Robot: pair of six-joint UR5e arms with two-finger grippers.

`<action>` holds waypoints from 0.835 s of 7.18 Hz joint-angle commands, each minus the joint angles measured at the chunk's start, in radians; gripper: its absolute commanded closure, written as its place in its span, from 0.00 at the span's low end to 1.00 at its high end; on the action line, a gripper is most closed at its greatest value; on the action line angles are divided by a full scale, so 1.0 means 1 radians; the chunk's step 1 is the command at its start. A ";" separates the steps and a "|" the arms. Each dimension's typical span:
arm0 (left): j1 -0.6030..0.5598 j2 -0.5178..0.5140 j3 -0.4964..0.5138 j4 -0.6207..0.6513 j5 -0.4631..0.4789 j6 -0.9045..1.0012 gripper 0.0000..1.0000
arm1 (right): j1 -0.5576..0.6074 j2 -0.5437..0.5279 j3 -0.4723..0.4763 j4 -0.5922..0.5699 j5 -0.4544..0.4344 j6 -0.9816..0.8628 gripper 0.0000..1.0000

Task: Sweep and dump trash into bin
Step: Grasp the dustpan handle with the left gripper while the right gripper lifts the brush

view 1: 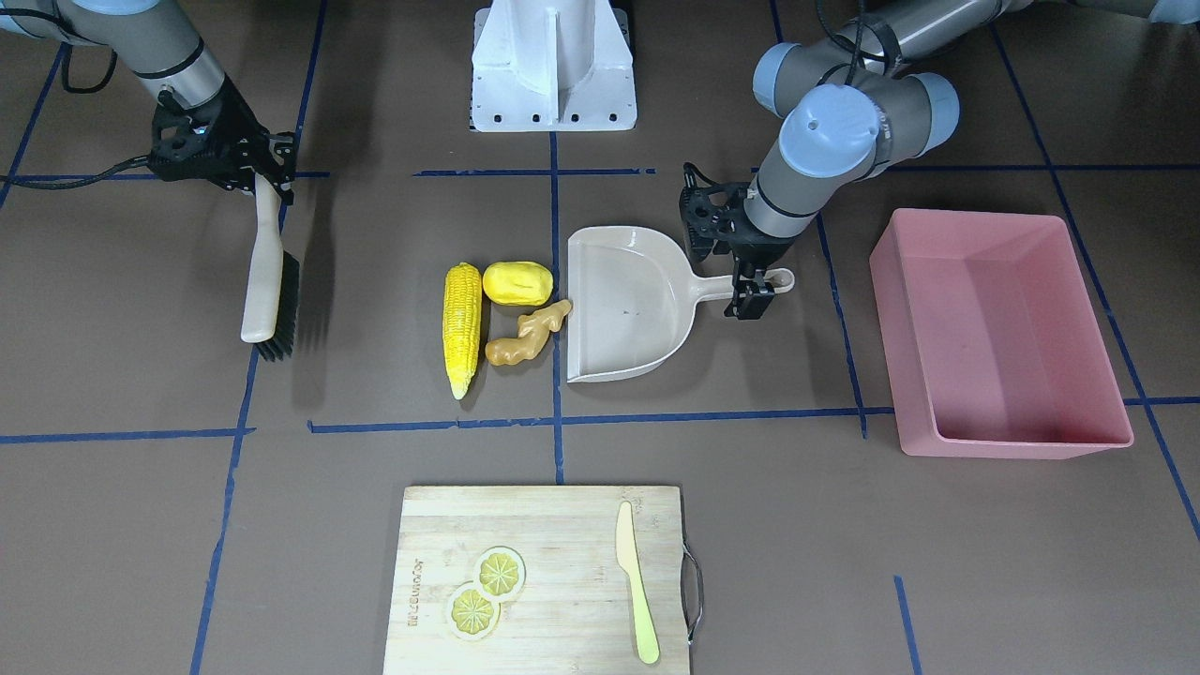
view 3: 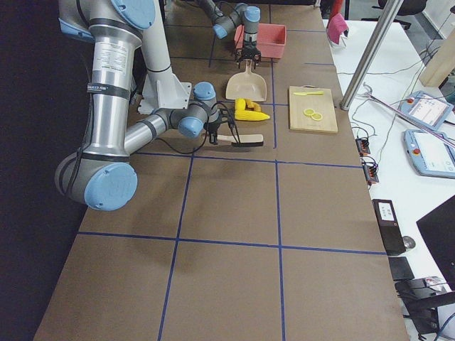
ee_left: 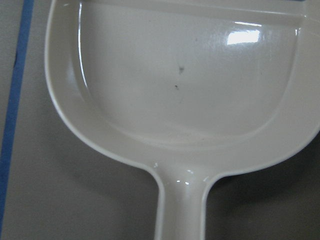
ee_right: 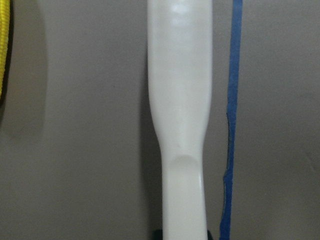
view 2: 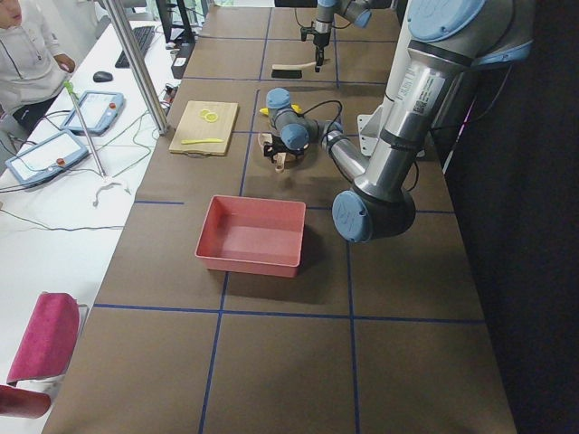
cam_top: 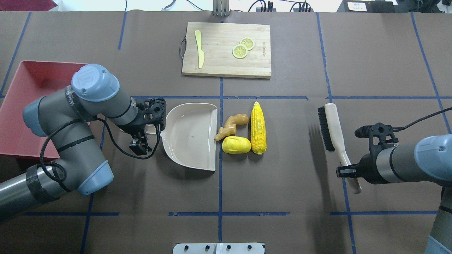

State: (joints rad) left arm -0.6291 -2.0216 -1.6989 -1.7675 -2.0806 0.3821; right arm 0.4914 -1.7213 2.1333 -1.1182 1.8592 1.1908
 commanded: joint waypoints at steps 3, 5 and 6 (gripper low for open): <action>0.026 -0.020 0.034 -0.003 0.002 0.003 0.30 | -0.091 0.069 0.051 -0.104 -0.063 0.108 1.00; 0.008 -0.022 0.034 -0.007 0.017 0.006 0.77 | -0.106 0.162 0.045 -0.213 -0.066 0.136 1.00; 0.008 -0.031 0.034 -0.012 0.072 0.008 0.91 | -0.112 0.195 0.037 -0.245 -0.066 0.138 1.00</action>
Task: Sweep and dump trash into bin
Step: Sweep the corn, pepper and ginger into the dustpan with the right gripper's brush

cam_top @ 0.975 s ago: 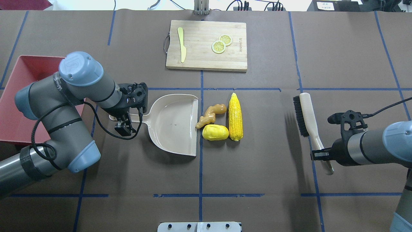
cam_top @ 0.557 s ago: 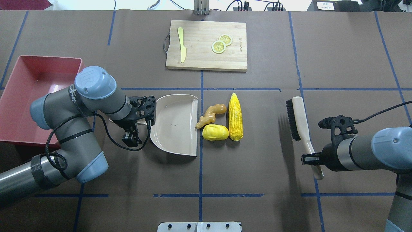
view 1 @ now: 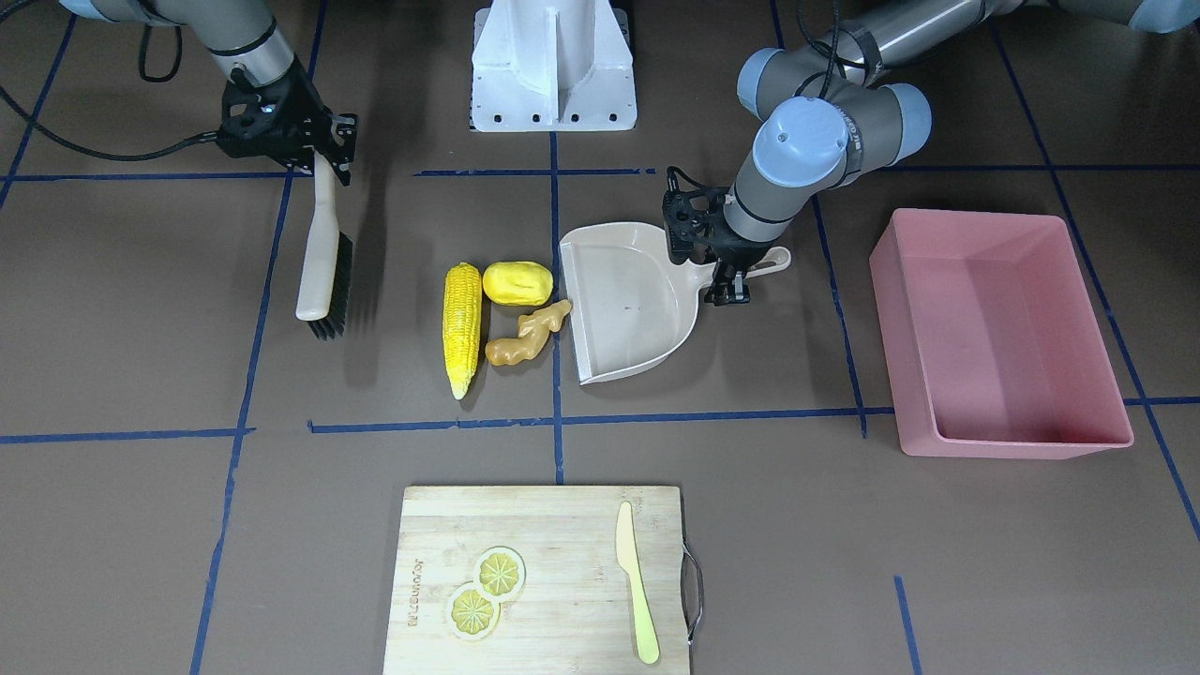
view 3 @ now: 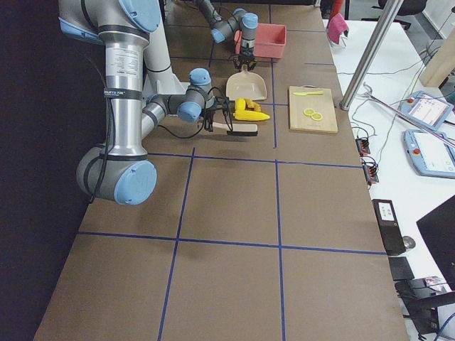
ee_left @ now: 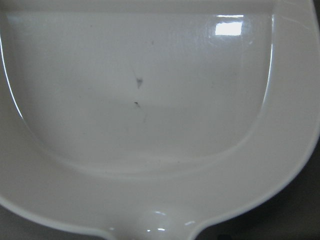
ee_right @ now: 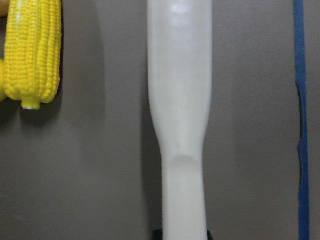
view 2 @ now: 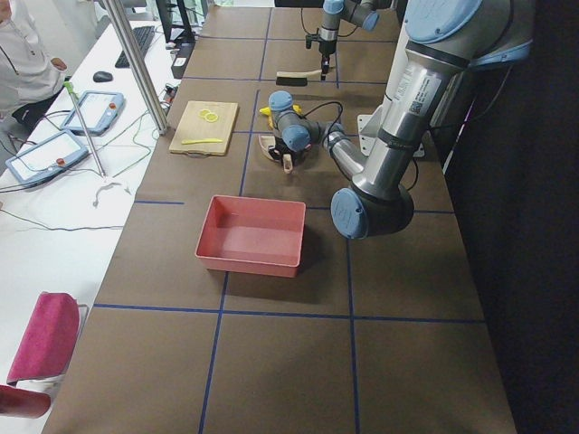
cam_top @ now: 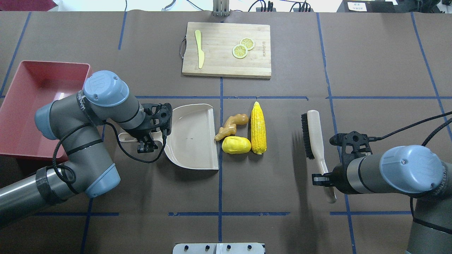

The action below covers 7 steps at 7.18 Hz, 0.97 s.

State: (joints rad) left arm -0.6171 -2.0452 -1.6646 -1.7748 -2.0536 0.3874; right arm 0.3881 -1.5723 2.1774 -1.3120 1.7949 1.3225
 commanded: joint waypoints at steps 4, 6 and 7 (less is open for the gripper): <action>-0.003 -0.041 0.006 0.009 0.058 -0.002 0.95 | -0.021 0.181 -0.082 -0.110 0.004 0.046 1.00; -0.001 -0.046 0.011 0.017 0.075 -0.005 0.95 | -0.034 0.268 -0.120 -0.189 0.008 0.053 1.00; -0.001 -0.076 0.019 0.055 0.075 -0.009 0.95 | -0.043 0.271 -0.142 -0.203 0.018 0.053 1.00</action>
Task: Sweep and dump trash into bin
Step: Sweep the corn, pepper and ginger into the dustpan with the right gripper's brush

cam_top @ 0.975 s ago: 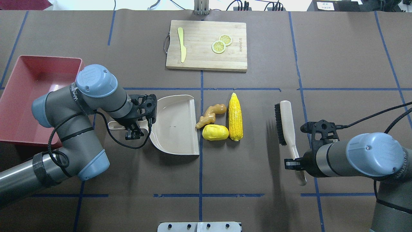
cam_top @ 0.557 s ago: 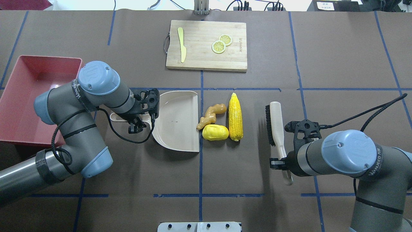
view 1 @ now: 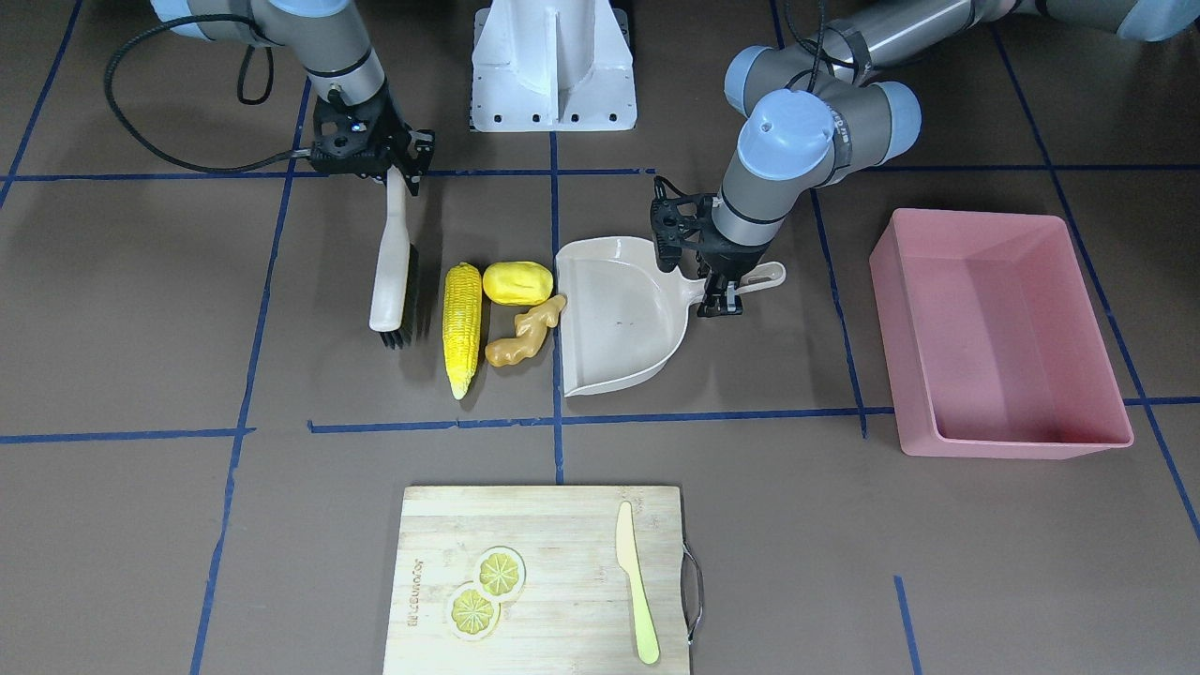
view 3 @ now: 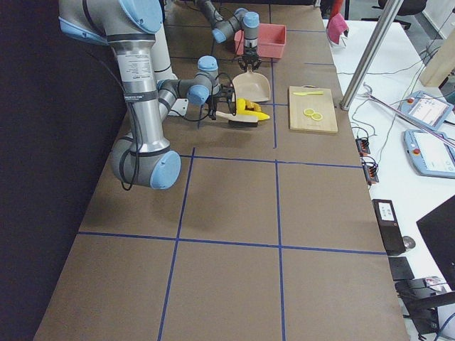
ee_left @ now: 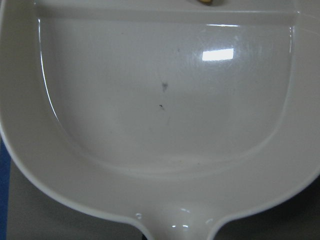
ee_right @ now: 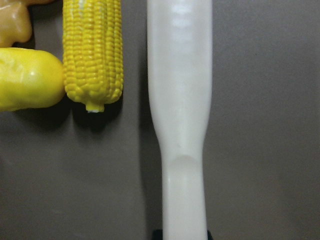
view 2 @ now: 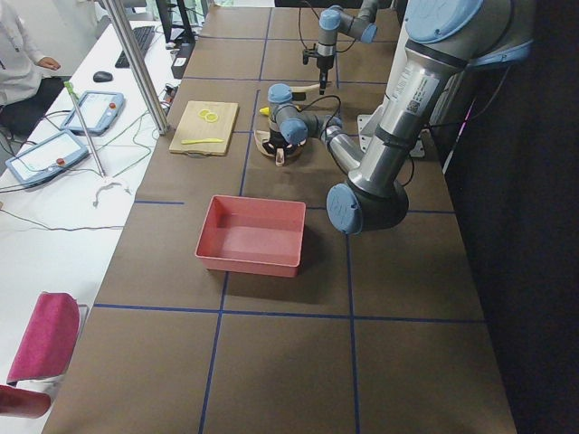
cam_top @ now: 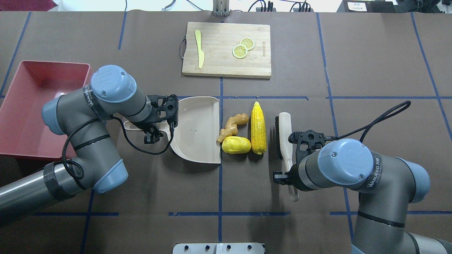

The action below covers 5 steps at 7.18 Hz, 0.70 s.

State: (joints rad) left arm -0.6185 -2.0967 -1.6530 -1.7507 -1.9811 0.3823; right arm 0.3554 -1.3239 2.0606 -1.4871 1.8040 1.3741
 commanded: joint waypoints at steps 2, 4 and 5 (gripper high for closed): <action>0.006 -0.045 0.009 0.053 0.002 -0.008 0.95 | -0.021 0.058 -0.077 -0.030 0.023 0.002 1.00; 0.008 -0.074 0.036 0.053 0.002 -0.025 0.95 | -0.036 0.121 -0.120 -0.036 0.023 0.020 1.00; 0.023 -0.101 0.057 0.053 0.002 -0.081 0.95 | -0.042 0.159 -0.143 -0.044 0.023 0.023 1.00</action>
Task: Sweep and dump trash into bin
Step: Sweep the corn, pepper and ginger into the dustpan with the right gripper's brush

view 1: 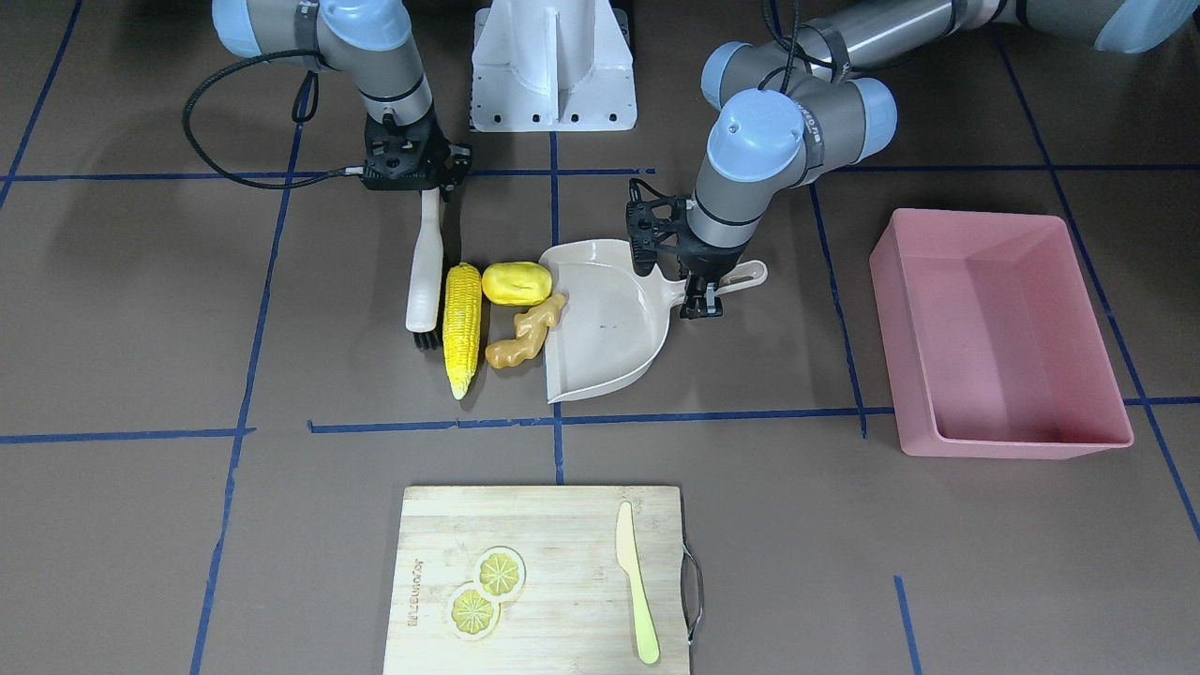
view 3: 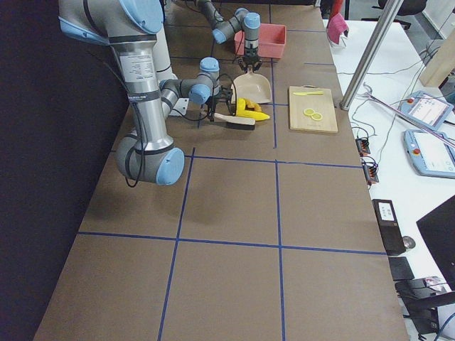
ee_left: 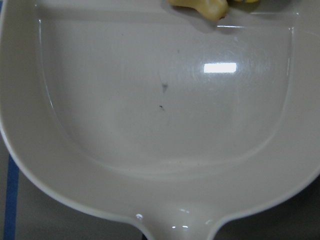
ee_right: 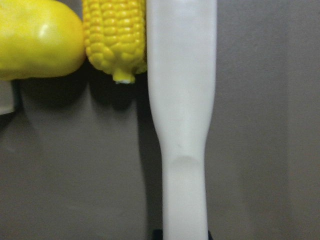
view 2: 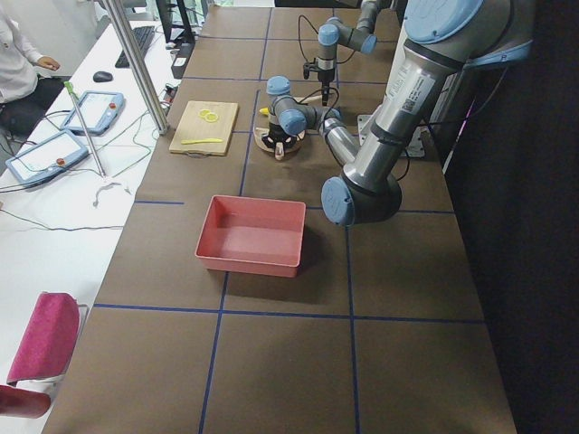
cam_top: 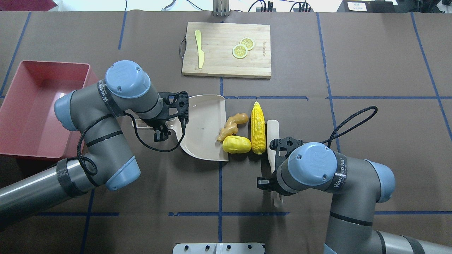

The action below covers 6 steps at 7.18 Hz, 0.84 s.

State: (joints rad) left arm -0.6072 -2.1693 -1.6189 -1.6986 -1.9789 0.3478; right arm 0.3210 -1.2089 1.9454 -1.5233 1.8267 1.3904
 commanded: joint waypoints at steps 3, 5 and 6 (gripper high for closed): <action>0.055 -0.122 0.100 0.000 0.005 -0.134 0.95 | -0.013 0.163 -0.111 -0.002 -0.001 0.053 1.00; 0.075 -0.122 0.103 -0.010 0.043 -0.153 0.95 | -0.013 0.199 -0.112 -0.007 -0.003 0.053 1.00; 0.075 -0.118 0.102 -0.015 0.042 -0.159 0.94 | -0.013 0.201 -0.112 -0.008 -0.001 0.053 1.00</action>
State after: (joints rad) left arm -0.5367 -2.2888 -1.5178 -1.7078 -1.9416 0.1991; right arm 0.3081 -1.0215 1.8348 -1.5271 1.8249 1.4429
